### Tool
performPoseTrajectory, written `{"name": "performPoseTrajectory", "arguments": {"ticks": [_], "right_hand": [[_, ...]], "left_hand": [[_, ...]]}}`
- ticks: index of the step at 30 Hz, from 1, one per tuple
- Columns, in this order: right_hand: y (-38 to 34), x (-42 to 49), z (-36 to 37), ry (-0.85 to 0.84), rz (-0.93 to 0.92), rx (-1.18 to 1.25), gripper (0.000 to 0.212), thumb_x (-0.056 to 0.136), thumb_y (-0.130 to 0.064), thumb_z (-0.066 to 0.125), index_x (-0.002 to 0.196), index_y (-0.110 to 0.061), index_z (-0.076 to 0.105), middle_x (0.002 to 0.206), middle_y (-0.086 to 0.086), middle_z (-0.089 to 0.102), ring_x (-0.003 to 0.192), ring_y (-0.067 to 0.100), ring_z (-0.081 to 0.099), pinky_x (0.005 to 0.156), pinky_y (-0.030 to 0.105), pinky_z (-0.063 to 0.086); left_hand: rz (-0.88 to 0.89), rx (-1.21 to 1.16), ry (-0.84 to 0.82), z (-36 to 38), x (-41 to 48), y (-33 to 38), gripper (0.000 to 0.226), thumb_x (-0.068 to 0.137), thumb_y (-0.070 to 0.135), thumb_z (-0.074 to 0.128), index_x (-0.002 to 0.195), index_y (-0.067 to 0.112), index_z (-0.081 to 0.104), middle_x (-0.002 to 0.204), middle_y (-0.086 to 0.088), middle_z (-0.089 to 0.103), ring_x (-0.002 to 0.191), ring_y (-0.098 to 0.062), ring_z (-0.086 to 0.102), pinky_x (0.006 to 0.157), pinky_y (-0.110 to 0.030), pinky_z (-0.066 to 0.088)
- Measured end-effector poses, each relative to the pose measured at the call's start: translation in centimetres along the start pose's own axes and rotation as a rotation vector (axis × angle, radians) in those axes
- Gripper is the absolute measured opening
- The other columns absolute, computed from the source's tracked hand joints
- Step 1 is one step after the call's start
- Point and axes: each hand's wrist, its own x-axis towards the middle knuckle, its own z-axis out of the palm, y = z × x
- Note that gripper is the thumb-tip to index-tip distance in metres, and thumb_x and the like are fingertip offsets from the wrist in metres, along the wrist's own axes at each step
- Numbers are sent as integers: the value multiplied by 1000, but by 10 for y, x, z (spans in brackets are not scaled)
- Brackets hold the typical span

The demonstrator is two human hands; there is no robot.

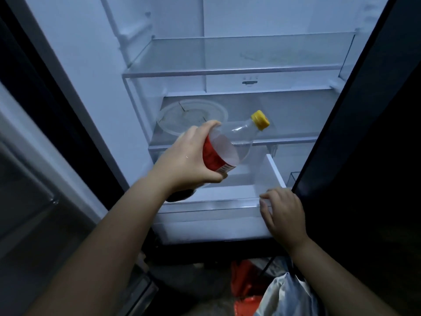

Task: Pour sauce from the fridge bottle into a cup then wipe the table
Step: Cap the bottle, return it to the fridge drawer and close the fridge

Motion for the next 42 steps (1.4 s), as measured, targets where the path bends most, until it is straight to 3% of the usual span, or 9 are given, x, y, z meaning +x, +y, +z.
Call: {"name": "performPoseTrajectory", "arguments": {"ticks": [4,8,14,19,24,30,42], "right_hand": [[5,-1,8,61,-14,-18,24,86,-26,47,77,-10,63,78,6,62,77,18,44,65,31,33],[5,-2,10,104,-36,-22,24,86,-25,47,76,-10,63,77,5,63,76,19,44,63,32,32],[6,0,13,153,-54,-14,24,84,-23,47,73,-10,64,75,5,64,75,18,44,63,30,31],[6,-1,13,141,-41,-21,24,85,-24,47,73,-11,64,75,4,63,74,18,44,63,29,31],[6,-1,14,136,-37,-29,24,85,-24,47,72,-11,63,74,3,62,73,17,43,64,28,31],[6,-2,15,140,-28,-47,24,84,-24,47,70,-11,63,72,3,62,65,22,54,62,29,34],[5,-3,17,139,-14,-45,23,83,-23,47,70,-12,64,73,2,63,66,21,55,62,29,35]], "left_hand": [[-1,136,-124,18,18,-15,101,54,45,77,139,38,24,126,3,44,119,-19,42,95,-38,43],[-26,247,-226,42,29,-29,100,59,43,78,142,35,23,126,3,43,122,-19,39,87,-31,40],[-67,337,-422,82,50,-44,105,59,47,78,145,31,20,126,-3,45,121,-24,42,96,-38,43],[-80,381,-587,115,67,-56,100,64,43,80,145,29,23,131,-6,44,122,-28,43,97,-34,40],[-141,395,-744,137,81,-70,99,67,42,81,146,30,22,135,-7,42,122,-29,44,101,-39,41],[-79,468,-758,157,87,-82,100,67,44,80,146,26,23,141,-7,39,127,-28,41,103,-40,39],[-114,476,-769,178,89,-97,116,69,39,81,152,18,4,150,-12,29,137,-31,31,110,-39,31]]}}
